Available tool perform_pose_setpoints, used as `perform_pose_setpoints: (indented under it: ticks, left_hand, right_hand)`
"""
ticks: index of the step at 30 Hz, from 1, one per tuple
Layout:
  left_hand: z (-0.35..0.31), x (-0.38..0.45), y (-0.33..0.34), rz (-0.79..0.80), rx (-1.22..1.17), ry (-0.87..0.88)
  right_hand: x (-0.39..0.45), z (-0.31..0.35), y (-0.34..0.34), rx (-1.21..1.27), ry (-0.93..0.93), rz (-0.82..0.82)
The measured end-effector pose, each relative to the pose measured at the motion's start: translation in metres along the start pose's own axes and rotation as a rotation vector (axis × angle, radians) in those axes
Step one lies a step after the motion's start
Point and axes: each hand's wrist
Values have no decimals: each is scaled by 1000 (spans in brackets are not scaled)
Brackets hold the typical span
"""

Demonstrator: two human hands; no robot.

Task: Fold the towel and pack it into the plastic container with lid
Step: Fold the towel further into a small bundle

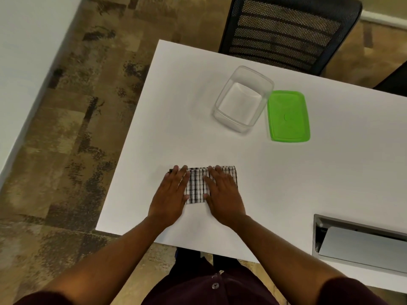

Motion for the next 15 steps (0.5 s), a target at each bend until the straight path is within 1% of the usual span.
perform_pose_setpoints:
  ticks: [3, 5, 8, 11, 15]
  left_hand:
    - [1, 6, 8, 47, -24, -19]
    - [5, 6, 15, 64, 6, -35]
    - [8, 5, 21, 74, 40, -56]
    - [10, 5, 25, 95, 62, -80]
    - [8, 6, 24, 111, 84, -98]
  right_hand:
    - [13, 1, 9, -17, -17, 120]
    - [15, -8, 16, -30, -27, 153]
    - [7, -25, 22, -50, -27, 126]
    - [0, -38, 25, -39, 43, 80]
    - [-1, -37, 24, -3, 121, 84]
Point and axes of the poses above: each hand's wrist, its own x-axis towards the middle knuckle, its own y-axis out of the palm, z = x × y, and after that the axes turned 8 degrees about z, right-handed
